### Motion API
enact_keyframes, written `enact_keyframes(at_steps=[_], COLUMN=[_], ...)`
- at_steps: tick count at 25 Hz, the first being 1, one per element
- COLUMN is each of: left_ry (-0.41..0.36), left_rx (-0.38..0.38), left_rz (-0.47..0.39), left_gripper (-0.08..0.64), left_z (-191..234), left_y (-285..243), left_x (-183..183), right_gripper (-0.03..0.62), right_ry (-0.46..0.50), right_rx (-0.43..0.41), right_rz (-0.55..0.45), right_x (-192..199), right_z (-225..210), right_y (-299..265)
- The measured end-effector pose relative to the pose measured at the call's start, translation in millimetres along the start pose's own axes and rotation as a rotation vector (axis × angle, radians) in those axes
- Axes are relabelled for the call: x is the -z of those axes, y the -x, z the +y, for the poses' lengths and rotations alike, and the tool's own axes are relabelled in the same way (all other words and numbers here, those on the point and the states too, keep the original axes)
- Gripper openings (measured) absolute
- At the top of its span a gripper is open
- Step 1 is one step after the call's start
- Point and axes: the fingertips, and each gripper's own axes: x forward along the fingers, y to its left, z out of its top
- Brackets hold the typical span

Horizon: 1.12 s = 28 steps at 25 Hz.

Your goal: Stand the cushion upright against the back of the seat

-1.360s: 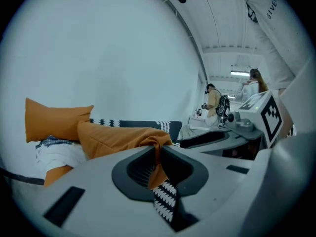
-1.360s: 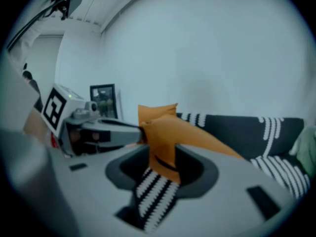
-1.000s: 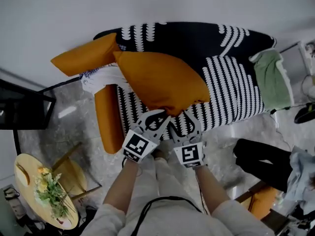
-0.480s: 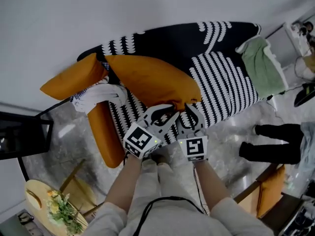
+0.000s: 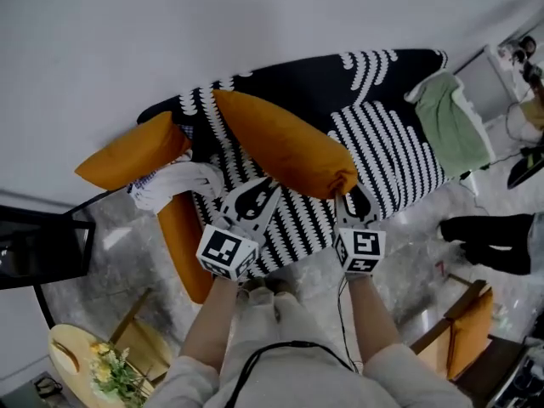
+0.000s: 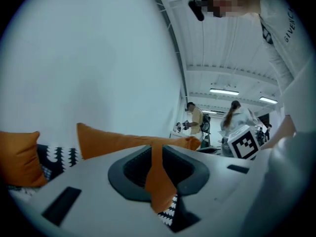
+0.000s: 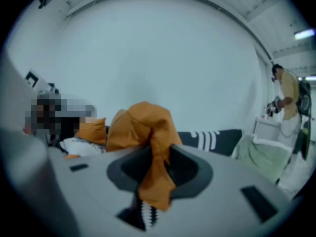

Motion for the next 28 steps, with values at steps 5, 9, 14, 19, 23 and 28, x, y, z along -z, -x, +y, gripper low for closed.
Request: enact_keyframes(at_steps=[5,9,14,19,23,28], left_ry=[0.042,0.088,0.107,0.154,0.179,0.18], left_rx=[-0.13,-0.157,-0.165,-0.211,-0.273,-0.311], left_rz=[0.006,0.002,0.025,0.013,0.017,0.005], left_gripper=[0.105,0.178,0.238,0.287,0.305,0.155], left_z=[48.8,60.4,48.6,38.4,38.0,12.8], left_y=[8.8,-13.9,-67.7,-137.1,-192.3,-237.5], left_x=[3.7,-1.4,0.2,3.8,8.5,18.2], right_gripper=[0.127,0.127,0.124,0.121,0.117,0.114], right_ry=[-0.066,-0.113,-0.163,-0.177,-0.141,-0.099], right_rx=[0.055,0.087,0.075,0.001,-0.129,-0.255], right_rz=[-0.003,-0.014,-0.02,-0.019,-0.029,-0.017], right_x=[0.5,-0.7,5.7,12.6,14.7,19.2], right_z=[-39.4,-75.5,-121.1,-168.5,-185.4,-197.9], right_y=[-5.3,-10.0,-11.5,-20.6,-30.6,-39.4])
